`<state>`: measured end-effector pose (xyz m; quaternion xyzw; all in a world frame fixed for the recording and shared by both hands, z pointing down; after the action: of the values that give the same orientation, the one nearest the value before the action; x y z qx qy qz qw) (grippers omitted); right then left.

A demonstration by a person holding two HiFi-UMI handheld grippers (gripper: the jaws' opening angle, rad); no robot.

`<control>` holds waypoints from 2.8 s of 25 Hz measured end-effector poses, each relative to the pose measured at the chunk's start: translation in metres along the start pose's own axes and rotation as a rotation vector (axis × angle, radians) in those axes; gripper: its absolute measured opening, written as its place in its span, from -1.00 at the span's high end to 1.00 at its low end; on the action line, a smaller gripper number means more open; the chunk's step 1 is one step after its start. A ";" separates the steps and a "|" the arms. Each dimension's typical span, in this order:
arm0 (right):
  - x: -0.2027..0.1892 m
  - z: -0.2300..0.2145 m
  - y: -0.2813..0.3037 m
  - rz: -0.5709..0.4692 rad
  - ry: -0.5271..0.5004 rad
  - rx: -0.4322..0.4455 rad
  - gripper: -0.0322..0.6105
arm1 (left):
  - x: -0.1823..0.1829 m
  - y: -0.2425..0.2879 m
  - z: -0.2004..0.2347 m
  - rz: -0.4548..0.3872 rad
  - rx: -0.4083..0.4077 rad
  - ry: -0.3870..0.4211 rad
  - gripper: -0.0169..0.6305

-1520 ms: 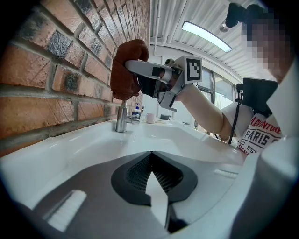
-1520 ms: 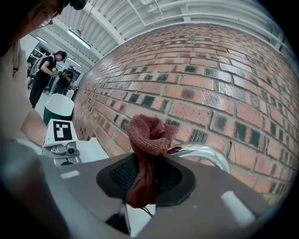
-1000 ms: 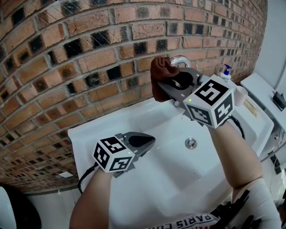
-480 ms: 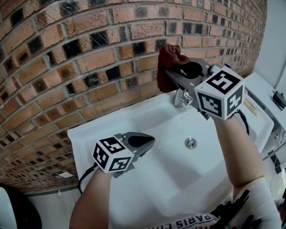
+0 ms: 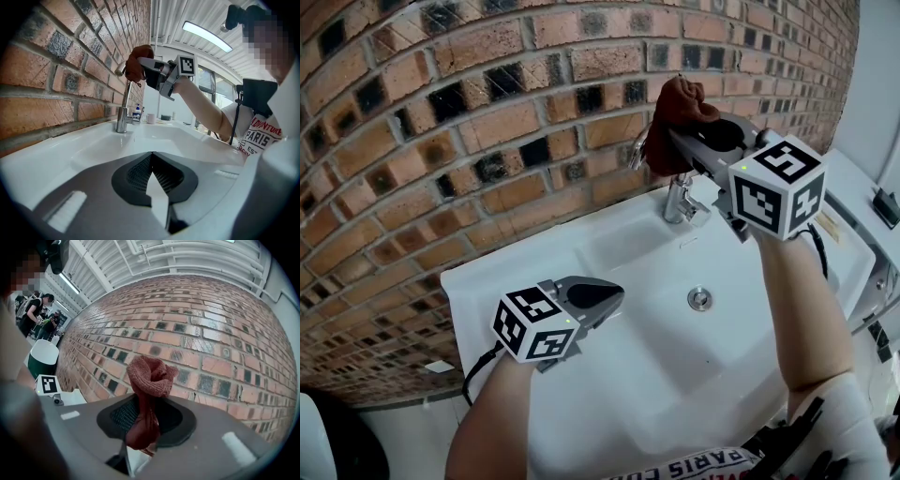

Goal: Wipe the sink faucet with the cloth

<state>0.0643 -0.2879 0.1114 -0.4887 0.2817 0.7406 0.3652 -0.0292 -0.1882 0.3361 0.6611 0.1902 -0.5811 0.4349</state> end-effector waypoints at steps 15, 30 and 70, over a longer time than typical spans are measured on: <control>-0.048 -0.056 -0.028 0.005 0.133 -0.162 0.60 | 0.000 0.000 0.000 0.000 0.001 0.000 0.93; -0.126 -0.057 -0.026 0.083 0.288 -0.197 0.60 | 0.000 0.000 0.000 0.000 0.000 -0.002 0.93; -0.134 -0.009 0.017 0.204 0.135 -0.096 0.60 | 0.000 0.000 0.000 0.000 0.002 0.001 0.93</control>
<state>0.0892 -0.3406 0.2337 -0.5234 0.3180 0.7518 0.2443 -0.0291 -0.1883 0.3365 0.6619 0.1897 -0.5807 0.4343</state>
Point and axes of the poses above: the fingertips, and each gripper's own axes: y forward along the fingers, z to its left, x out of its top, the point moved 2 cm from there along -y, backward along the fingers, and after that the axes turned 11 degrees about x, right-handed, at the moved point
